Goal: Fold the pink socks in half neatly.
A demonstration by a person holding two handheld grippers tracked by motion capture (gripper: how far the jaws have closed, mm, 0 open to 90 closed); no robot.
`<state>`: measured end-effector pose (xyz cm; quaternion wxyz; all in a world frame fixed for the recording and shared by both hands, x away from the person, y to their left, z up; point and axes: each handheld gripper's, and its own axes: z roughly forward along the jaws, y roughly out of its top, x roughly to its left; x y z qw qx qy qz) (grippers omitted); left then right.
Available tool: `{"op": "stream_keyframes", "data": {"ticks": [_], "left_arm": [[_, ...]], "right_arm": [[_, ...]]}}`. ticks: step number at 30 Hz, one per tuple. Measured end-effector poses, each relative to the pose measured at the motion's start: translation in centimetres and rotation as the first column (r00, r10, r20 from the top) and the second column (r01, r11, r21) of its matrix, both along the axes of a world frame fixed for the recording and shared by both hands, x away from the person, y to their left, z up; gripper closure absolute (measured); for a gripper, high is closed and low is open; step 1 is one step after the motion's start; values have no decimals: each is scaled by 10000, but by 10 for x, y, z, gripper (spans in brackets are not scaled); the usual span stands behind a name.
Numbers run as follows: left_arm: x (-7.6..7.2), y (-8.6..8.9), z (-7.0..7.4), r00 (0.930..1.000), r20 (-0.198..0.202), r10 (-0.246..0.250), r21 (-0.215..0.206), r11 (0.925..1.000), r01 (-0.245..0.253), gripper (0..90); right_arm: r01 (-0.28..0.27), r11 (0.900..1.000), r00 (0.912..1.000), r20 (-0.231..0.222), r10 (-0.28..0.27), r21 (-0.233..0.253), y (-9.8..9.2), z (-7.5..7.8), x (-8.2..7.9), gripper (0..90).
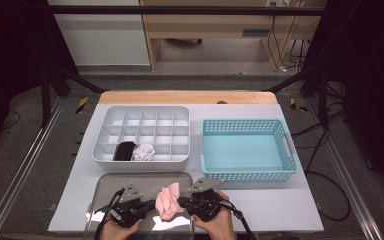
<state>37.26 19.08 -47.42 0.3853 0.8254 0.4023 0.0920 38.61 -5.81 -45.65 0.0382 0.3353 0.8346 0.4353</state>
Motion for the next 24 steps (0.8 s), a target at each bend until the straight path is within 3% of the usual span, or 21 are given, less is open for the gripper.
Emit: {"op": "stream_keyframes", "data": {"ticks": [8, 11, 16, 19, 20, 21, 24], "left_arm": [[-4, -2, 0, 9999, 164, 0, -92, 10000, 1, 883], [-5, -2, -1, 9999, 163, 23, -27, 10000, -23, 883], [-3, 0, -1, 9999, 114, 50, -94, 9999, -48, 883], [2, 12, 9, 9986, 290, 443, -660, 9969, -423, 850], [2, 12, 9, 9986, 290, 443, -660, 9969, -423, 839], [5, 17, 16, 9971, 458, 603, -1008, 9934, -554, 839], [7, 22, 31, 9936, 951, 617, -1391, 9891, -481, 793]], "right_arm": [[-717, 9974, 9972, 208, 716, 54, 16, 8, -2, 877], [-1249, 9921, 9921, 83, 1249, 86, 30, 9, -2, 875], [-1514, 9884, 9885, -48, 1514, -110, 40, 5, -1, 873], [-1540, 9874, 9879, -241, 1532, -365, 44, -2, 0, 866], [-1540, 9874, 9879, -241, 1532, -365, 44, -2, 0, 866], [-1567, 9869, 9874, -298, 1556, -376, 44, -3, 0, 865], [-1564, 9868, 9875, -260, 1554, -428, 45, -5, 1, 862]]}}
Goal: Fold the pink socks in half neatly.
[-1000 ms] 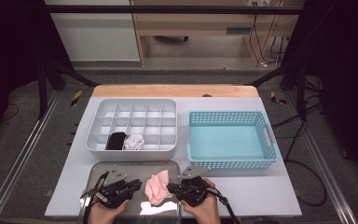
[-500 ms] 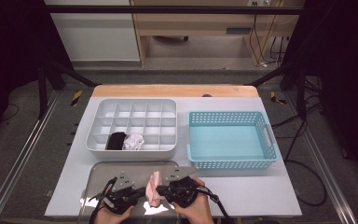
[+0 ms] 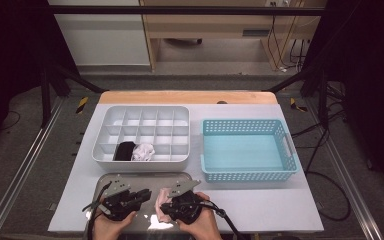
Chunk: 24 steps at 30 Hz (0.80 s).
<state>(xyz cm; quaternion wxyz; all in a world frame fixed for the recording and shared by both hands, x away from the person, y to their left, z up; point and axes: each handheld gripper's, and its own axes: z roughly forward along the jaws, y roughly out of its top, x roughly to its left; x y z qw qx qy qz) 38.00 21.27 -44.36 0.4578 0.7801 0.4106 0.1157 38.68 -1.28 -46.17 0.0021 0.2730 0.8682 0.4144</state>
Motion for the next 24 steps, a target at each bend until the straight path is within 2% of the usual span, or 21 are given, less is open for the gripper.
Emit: {"op": "stream_keyframes", "data": {"ticks": [3, 7, 11, 12, 17, 24], "left_arm": [[1, -4, 9, 9994, 314, -172, -62, 9998, 174, 734], [6, -19, 13, 9982, 400, -450, 10, 9990, 450, 640], [12, -33, 10, 9979, 290, -581, 425, 9975, 569, 575], [13, -36, 7, 9984, 266, -506, 694, 9964, 486, 573], [15, -31, -4, 9996, -105, -263, 1038, 9942, 273, 579], [4, -19, -15, 9990, -416, -169, 807, 9965, 202, 583]], "right_arm": [[50, 10000, 10000, 33, -50, 20, 2, -2, 0, 861], [78, 10000, 9999, 91, -78, 12, 3, -3, -1, 857], [51, 10000, 9997, 218, -52, 54, 4, -4, -2, 856], [63, 10000, 9998, 210, -64, 53, 4, -4, -2, 855], [-50, 10000, 9997, 244, 50, -11, 3, -3, -3, 847], [-165, 9996, 9998, 70, 167, -214, -8, 2, -3, 823]]}}
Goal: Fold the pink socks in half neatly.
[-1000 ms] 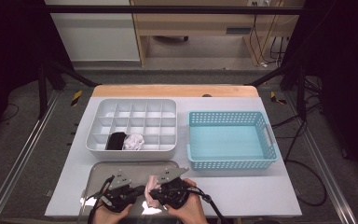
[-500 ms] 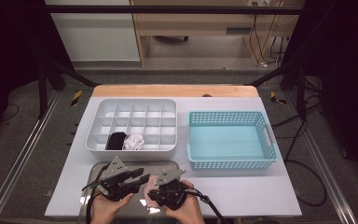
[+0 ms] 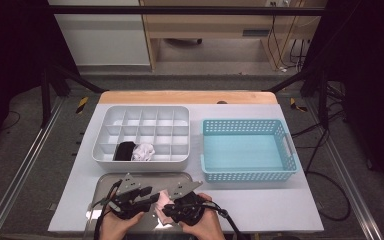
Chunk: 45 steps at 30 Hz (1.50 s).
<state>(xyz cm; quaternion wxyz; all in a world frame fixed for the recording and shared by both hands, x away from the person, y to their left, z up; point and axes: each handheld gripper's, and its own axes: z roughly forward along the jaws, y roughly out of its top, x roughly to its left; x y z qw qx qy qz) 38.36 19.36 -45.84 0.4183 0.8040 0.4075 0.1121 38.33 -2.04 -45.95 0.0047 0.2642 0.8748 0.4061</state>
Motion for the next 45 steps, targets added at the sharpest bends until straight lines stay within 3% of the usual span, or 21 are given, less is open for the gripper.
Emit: {"op": "stream_keyframes", "data": {"ticks": [8, 16, 19, 25, 29, 35, 39, 45], "left_arm": [[-14, -2, -7, 9997, -110, -221, -283, 9994, 218, 572], [-20, -1, -9, 9997, -45, -251, -94, 9996, 251, 574], [-21, 1, -10, 9996, -42, -281, -52, 9996, 281, 574], [-24, 2, -12, 9995, -66, -300, -48, 9995, 299, 574], [-25, 0, -12, 9994, -36, -346, 56, 9994, 346, 574], [-25, 2, -13, 9993, -103, -362, 7, 9993, 362, 566], [-25, 2, -14, 9991, -113, -403, -45, 9992, 403, 562], [-29, -2, -14, 9989, -102, -451, -58, 9990, 451, 542]], "right_arm": [[742, 9970, 9968, 327, -735, -219, -22, 3, 2, 802], [1218, 9904, 9916, 350, -1243, 649, -34, 16, 3, 799], [1517, 9866, 9871, 427, -1544, 608, -29, 19, 5, 815], [940, 9946, 9956, -46, -939, 441, -18, 8, -6, 848], [619, 9962, 9981, -39, -618, 618, -15, 7, -17, 829], [489, 9984, 9984, -303, -481, 268, -10, -7, -23, 870], [550, 9981, 9983, -182, -545, 274, -14, -9, -21, 899], [914, 9958, 9952, 360, -911, -84, -18, -7, -15, 900]]}}
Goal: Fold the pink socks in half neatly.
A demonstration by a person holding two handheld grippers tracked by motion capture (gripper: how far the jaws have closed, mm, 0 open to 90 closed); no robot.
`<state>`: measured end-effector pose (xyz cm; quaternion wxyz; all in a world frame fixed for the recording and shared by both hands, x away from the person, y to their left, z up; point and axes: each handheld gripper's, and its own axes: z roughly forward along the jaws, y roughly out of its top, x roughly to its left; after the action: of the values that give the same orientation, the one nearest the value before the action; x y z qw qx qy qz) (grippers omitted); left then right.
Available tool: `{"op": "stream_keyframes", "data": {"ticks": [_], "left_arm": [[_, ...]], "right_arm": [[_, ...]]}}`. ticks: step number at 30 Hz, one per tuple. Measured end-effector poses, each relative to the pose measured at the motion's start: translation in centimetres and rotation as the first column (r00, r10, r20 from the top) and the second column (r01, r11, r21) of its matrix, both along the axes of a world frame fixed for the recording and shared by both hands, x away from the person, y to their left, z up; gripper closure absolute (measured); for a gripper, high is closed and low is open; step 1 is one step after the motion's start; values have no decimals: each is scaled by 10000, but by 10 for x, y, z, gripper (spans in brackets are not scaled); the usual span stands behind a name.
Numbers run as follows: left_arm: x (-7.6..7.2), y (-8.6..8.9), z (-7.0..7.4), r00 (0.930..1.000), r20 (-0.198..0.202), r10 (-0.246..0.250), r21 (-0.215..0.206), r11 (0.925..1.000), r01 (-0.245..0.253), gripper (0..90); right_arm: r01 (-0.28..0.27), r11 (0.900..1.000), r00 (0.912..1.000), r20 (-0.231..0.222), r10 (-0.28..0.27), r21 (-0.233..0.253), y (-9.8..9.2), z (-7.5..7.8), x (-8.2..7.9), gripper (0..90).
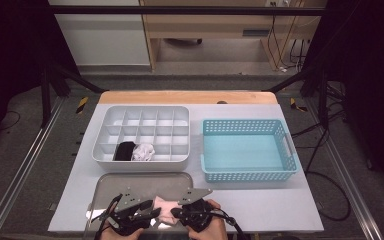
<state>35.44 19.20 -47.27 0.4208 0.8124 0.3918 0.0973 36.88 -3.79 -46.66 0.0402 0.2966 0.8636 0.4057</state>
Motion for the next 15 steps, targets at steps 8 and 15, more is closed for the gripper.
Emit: {"op": "stream_keyframes", "data": {"ticks": [8, 15], "left_arm": [[-1, -4, -2, 9995, 135, 272, 8, 9996, -272, 441], [11, -4, -6, 9993, -167, 334, -290, 9990, -339, 308]], "right_arm": [[594, 9971, 9980, 187, -604, 482, -10, 4, 6, 889], [550, 9976, 9985, -12, -550, 421, -12, -3, 5, 897]]}}
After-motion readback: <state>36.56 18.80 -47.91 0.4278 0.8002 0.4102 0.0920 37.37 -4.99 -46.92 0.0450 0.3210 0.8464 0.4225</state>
